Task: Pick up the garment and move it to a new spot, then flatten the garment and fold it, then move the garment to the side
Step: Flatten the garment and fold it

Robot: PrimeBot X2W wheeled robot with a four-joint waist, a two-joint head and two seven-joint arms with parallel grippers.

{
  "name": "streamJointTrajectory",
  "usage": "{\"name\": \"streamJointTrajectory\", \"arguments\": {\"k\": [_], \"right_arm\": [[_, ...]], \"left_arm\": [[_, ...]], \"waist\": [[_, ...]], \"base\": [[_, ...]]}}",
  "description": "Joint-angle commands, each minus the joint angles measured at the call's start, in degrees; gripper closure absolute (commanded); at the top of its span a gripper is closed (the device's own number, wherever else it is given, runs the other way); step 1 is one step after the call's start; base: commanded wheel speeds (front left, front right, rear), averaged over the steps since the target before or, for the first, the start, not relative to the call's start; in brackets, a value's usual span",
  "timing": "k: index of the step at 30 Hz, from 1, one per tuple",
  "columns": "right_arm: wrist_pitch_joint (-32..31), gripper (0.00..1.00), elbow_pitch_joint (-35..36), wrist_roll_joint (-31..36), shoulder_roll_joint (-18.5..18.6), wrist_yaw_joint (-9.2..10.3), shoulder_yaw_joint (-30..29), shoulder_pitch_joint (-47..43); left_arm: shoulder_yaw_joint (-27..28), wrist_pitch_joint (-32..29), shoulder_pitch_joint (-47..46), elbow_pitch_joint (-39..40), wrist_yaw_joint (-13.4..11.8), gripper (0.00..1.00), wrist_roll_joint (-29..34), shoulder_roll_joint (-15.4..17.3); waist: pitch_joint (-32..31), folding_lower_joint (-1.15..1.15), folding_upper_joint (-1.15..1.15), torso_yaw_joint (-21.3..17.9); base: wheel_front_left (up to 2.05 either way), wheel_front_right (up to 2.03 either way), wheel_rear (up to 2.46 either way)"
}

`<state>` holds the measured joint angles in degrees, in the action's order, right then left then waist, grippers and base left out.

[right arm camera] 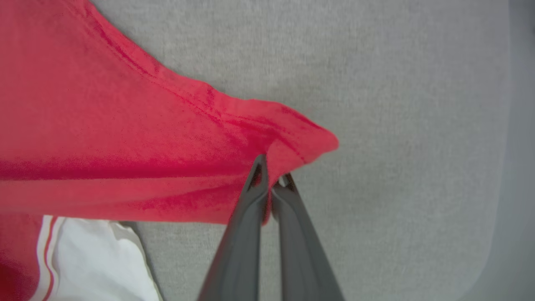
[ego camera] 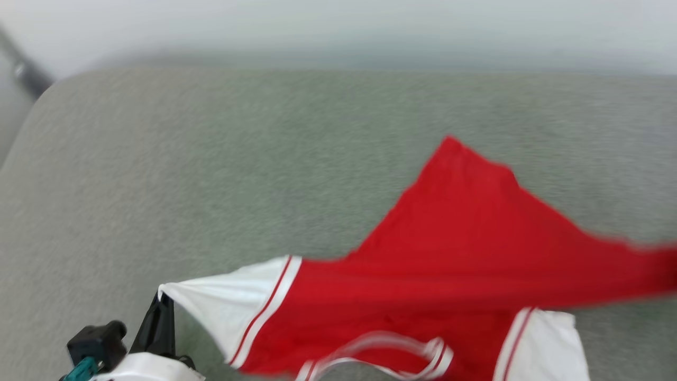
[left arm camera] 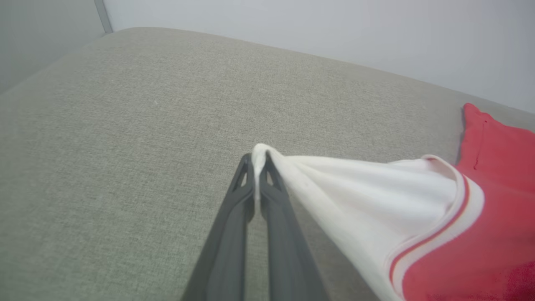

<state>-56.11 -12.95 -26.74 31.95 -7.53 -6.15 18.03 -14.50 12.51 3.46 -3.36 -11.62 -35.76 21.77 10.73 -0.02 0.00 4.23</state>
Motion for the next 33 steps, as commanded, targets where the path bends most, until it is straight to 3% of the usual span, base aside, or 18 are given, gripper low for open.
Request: {"name": "streamJointTrajectory", "arguments": {"k": [1,7,8,9,10,11,15,23,26,29,33], "right_arm": [[-0.4,1.00,1.1,-0.1,-1.0,0.07,-0.1,-3.9],[-1.2,1.00,4.5,-1.5,-7.1,0.07,-2.1,-20.0],[-1.2,0.85,4.6,-1.8,-8.3,0.07,-2.1,-21.7],[-0.8,0.58,4.6,-2.1,-9.5,0.07,-2.3,-23.1],[-0.6,0.05,4.6,-2.3,-10.5,0.07,-2.4,-24.1],[-0.1,0.00,4.8,-2.5,-11.3,0.07,-2.7,-24.7],[4.1,0.00,6.2,-2.3,-13.2,0.06,-3.5,-25.1],[27.8,0.00,8.3,-0.1,-14.6,0.06,-5.5,-15.8],[34.1,0.00,7.2,-0.8,-14.5,0.06,-3.8,-11.0],[35.9,0.00,6.1,-1.6,-12.9,0.06,-0.8,-5.9],[29.6,0.00,4.2,-4.2,-11.0,0.06,4.1,0.6]], "left_arm": [[0.6,0.1,0.9,0.5,-0.1,1.00,-0.4,0.5],[1.2,-1.1,2.9,2.4,-1.1,1.00,-0.9,1.3],[1.4,-1.2,3.2,2.6,-1.3,1.00,-1.0,1.4],[1.3,-1.5,3.4,2.7,-1.5,1.00,-1.0,1.7],[1.3,-1.7,3.5,2.9,-1.7,1.00,-0.9,1.8],[1.2,-2.1,3.7,3.0,-1.9,1.00,-0.8,2.1],[0.9,-3.3,4.1,3.6,-2.7,1.00,0.0,3.1],[1.1,-4.2,1.5,5.9,-3.2,1.00,0.8,4.3],[0.9,-4.4,0.0,7.0,-3.3,1.00,1.3,4.6],[0.5,-4.5,-1.8,8.4,-3.2,1.00,1.9,4.6],[-0.4,-4.5,-4.2,9.7,-2.9,1.00,2.6,4.2]], "waist": [[-4.0,0.02,0.00,-4.6],[-4.9,0.02,0.00,-8.3],[-4.9,0.02,0.00,-8.9],[-5.0,0.02,0.00,-9.3],[-5.1,0.02,0.00,-9.7],[-5.2,0.02,0.00,-10.1],[-5.2,0.02,0.00,-11.1],[-2.1,0.02,0.00,-10.6],[0.4,0.02,0.00,-9.8],[3.1,0.02,0.00,-8.8],[6.1,0.02,0.00,-7.0]], "base": [[0.00,0.00,0.00],[0.00,0.00,0.00],[0.00,0.00,0.00],[0.00,0.00,0.00],[0.00,0.00,0.00],[0.00,0.00,0.00],[0.00,0.00,0.00],[0.00,0.00,0.00],[0.00,0.00,0.00],[0.00,0.00,0.00],[0.00,0.00,0.00]]}}
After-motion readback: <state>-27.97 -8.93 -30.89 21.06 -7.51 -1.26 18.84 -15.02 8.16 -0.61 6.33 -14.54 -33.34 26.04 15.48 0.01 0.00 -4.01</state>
